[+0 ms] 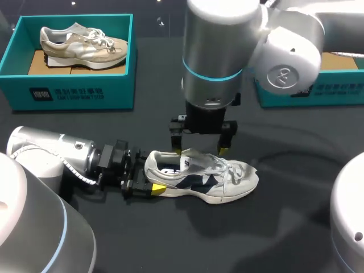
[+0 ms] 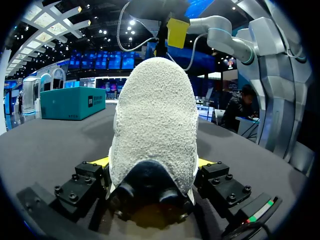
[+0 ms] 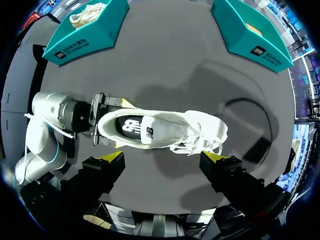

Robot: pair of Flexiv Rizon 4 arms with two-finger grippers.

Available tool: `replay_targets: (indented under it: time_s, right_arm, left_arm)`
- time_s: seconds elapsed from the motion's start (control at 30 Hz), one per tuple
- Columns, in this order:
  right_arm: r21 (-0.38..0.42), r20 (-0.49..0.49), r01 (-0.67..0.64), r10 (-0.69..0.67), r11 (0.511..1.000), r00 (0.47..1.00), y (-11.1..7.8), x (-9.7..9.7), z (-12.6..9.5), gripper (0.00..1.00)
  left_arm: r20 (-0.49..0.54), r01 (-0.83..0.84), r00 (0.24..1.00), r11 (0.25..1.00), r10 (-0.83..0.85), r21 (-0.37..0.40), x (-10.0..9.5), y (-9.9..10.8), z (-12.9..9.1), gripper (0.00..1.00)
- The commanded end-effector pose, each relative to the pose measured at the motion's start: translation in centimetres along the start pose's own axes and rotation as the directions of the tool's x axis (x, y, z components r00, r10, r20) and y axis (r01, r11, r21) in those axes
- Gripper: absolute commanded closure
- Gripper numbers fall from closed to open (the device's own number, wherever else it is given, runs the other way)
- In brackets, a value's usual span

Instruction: Take the shoe out of the shoebox, open the shoe tongue, remove and reinsert the insole, then place the shoe into the shoebox

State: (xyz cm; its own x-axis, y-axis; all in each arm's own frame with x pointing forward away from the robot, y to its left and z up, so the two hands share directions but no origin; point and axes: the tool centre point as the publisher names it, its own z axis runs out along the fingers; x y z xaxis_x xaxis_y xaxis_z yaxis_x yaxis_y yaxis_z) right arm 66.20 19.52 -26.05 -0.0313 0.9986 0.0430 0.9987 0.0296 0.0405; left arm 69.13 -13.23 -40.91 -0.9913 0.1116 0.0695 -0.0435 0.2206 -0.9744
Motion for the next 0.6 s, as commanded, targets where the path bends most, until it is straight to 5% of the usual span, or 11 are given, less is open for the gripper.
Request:
replay_targets:
  time_s: [0.03,0.6]
  right_arm:
    - [-0.007,0.189,-0.010,0.011,1.000,0.982,-0.1,2.1,1.2,0.00]
    - [0.001,0.355,-0.014,0.013,1.000,0.935,0.5,2.6,4.7,0.00]
  left_arm:
    - [0.001,0.000,1.000,1.000,0.000,-0.001,-0.1,0.0,0.1,1.00]
    - [0.001,0.000,1.000,1.000,0.000,-0.001,-0.1,0.0,0.1,1.00]
